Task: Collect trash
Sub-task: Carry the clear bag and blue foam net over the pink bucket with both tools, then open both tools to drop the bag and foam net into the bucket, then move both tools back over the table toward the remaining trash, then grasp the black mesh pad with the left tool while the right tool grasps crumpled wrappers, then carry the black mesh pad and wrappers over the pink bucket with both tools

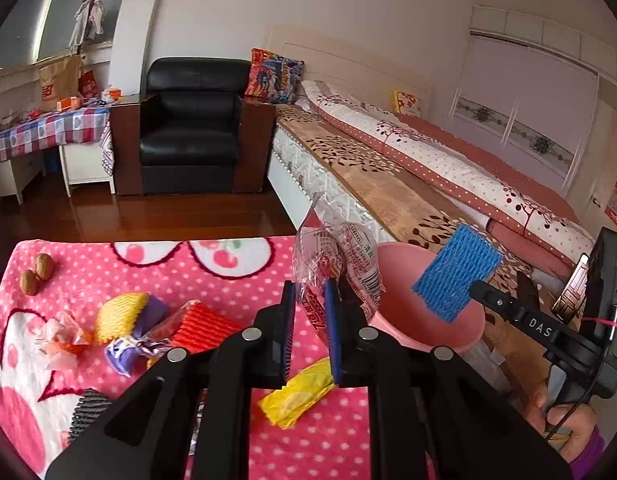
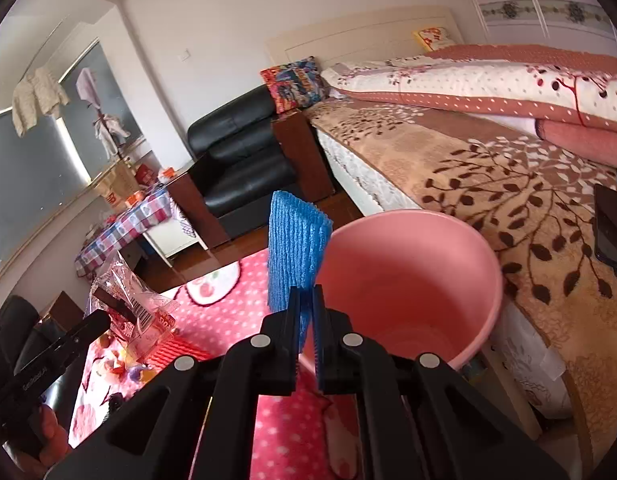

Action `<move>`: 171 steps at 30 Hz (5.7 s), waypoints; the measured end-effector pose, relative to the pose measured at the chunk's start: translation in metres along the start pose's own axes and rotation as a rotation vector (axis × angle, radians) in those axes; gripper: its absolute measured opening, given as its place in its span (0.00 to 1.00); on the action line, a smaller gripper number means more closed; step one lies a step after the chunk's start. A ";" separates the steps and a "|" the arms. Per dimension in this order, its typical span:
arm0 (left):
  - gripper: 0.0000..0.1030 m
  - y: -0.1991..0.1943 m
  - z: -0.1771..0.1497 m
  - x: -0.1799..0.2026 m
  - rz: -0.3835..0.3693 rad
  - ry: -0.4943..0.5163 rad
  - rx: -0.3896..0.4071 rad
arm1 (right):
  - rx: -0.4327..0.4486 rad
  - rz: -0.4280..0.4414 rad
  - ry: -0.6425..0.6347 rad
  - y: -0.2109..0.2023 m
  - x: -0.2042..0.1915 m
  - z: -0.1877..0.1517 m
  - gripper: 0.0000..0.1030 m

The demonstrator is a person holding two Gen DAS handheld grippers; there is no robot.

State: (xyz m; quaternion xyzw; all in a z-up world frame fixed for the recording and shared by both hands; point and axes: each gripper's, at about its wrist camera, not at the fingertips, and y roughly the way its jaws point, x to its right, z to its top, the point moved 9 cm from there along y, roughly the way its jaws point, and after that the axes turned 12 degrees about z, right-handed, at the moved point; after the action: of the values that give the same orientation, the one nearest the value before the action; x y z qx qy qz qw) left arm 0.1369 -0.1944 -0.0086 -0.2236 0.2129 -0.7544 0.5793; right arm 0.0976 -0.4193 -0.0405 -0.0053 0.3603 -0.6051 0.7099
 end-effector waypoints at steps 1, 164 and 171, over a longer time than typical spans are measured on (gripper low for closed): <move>0.14 0.003 -0.001 0.008 -0.012 0.012 -0.003 | 0.000 -0.007 0.009 0.002 0.007 0.001 0.05; 0.09 -0.090 -0.066 -0.151 0.169 0.010 0.021 | -0.370 0.408 -0.258 0.071 -0.205 -0.127 0.11; 0.09 -0.084 -0.045 -0.120 0.106 0.028 0.053 | -0.279 0.361 -0.215 0.051 -0.183 -0.092 0.11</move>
State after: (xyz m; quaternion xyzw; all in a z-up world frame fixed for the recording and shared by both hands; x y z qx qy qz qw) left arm 0.0721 -0.0556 -0.0069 -0.1859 0.2124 -0.7310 0.6213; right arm 0.0921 -0.2083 -0.0387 -0.1033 0.3579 -0.4089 0.8331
